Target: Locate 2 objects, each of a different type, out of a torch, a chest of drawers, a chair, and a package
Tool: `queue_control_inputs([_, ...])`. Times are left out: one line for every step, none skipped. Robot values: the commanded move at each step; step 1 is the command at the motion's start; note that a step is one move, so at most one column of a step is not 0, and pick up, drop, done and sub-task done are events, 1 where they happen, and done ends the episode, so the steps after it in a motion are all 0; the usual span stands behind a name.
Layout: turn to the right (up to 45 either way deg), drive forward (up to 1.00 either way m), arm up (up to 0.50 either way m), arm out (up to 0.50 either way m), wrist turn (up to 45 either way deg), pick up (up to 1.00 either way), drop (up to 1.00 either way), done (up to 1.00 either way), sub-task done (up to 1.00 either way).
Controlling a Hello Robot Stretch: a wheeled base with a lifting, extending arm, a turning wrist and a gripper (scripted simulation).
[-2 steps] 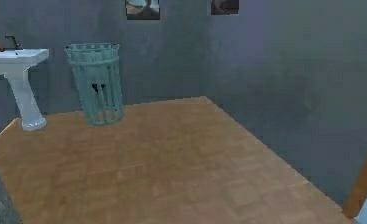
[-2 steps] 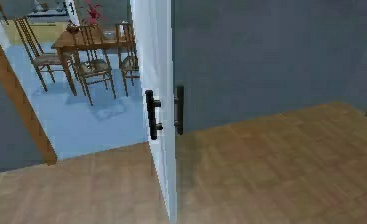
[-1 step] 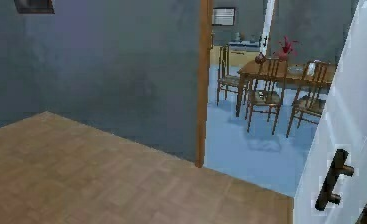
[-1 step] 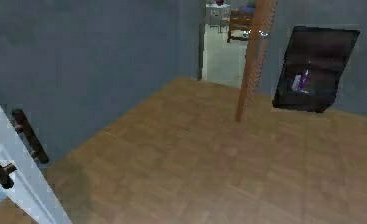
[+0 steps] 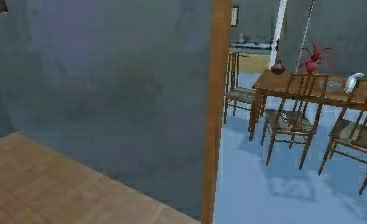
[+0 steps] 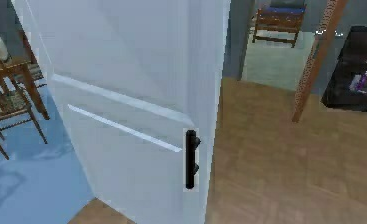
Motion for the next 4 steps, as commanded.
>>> queue_control_inputs([30.0, 0.00, 0.00, 0.00, 0.0, 0.00, 0.00, 0.00, 0.00])
queue_control_inputs([0.0, 0.40, 0.00, 0.00, 0.0, 0.00, 0.00, 0.00, 0.00])
queue_control_inputs([18.0, 0.00, 0.00, 0.00, 0.0, 0.00, 0.00, 0.00, 0.00])
queue_control_inputs([0.0, 0.40, 0.00, 0.00, 0.0, 0.00, 0.00, 0.00, 0.00])
